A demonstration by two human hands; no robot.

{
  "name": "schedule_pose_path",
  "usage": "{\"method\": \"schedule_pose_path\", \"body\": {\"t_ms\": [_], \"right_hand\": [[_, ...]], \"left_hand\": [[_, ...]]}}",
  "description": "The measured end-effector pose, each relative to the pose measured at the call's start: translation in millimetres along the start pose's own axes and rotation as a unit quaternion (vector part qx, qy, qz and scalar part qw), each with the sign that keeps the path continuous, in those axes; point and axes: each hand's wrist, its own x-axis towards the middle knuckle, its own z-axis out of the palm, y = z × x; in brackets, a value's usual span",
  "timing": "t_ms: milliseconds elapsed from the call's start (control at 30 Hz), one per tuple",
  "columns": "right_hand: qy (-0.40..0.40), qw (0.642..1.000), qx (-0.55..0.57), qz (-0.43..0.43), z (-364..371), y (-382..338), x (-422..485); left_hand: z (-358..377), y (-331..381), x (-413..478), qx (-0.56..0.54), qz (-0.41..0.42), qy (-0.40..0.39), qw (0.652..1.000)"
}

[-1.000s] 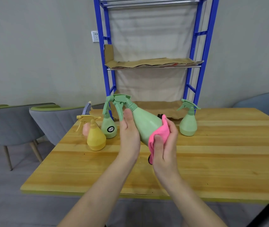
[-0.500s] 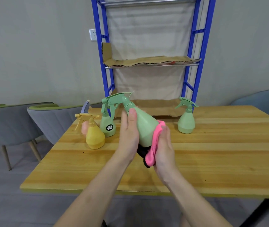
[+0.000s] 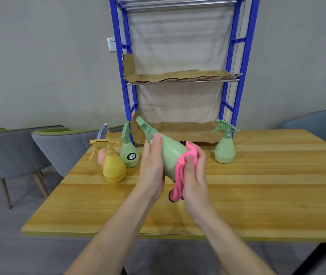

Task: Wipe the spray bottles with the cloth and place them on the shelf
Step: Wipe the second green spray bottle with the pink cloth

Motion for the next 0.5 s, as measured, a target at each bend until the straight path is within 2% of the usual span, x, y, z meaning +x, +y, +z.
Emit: {"method": "schedule_pose_path", "body": {"t_ms": [67, 133, 200, 267, 400, 467, 500], "right_hand": [[-0.018, 0.992, 0.095, 0.083, -1.5, -5.8, 6.5], [-0.014, 0.991, 0.101, 0.084, -0.5, -4.3, 7.3], [-0.001, 0.999, 0.044, 0.009, 3.5, -3.5, 2.8], [0.016, 0.993, -0.039, -0.108, 1.5, -4.4, 2.2], [0.018, 0.914, -0.226, -0.336, -11.7, 1.4, 17.0], [0.002, 0.897, -0.249, -0.366, -11.7, 7.6, 18.3], [-0.001, 0.906, -0.237, -0.35, -10.0, 11.1, 15.9]], "left_hand": [[-4.2, 1.0, 1.7, -0.012, 0.02, -0.015, 1.0], [-4.9, 3.5, 4.3, 0.005, 0.048, -0.031, 0.998], [-2.8, 5.7, 7.5, 0.036, 0.059, -0.042, 0.997], [-2.1, 2.3, 11.1, 0.059, 0.051, -0.057, 0.995], [-8.7, 1.8, 10.6, -0.003, -0.001, -0.057, 0.998], [-9.3, 2.6, 9.3, -0.029, -0.028, -0.085, 0.996], [-7.9, 1.6, 9.6, -0.017, -0.019, -0.091, 0.996]]}}
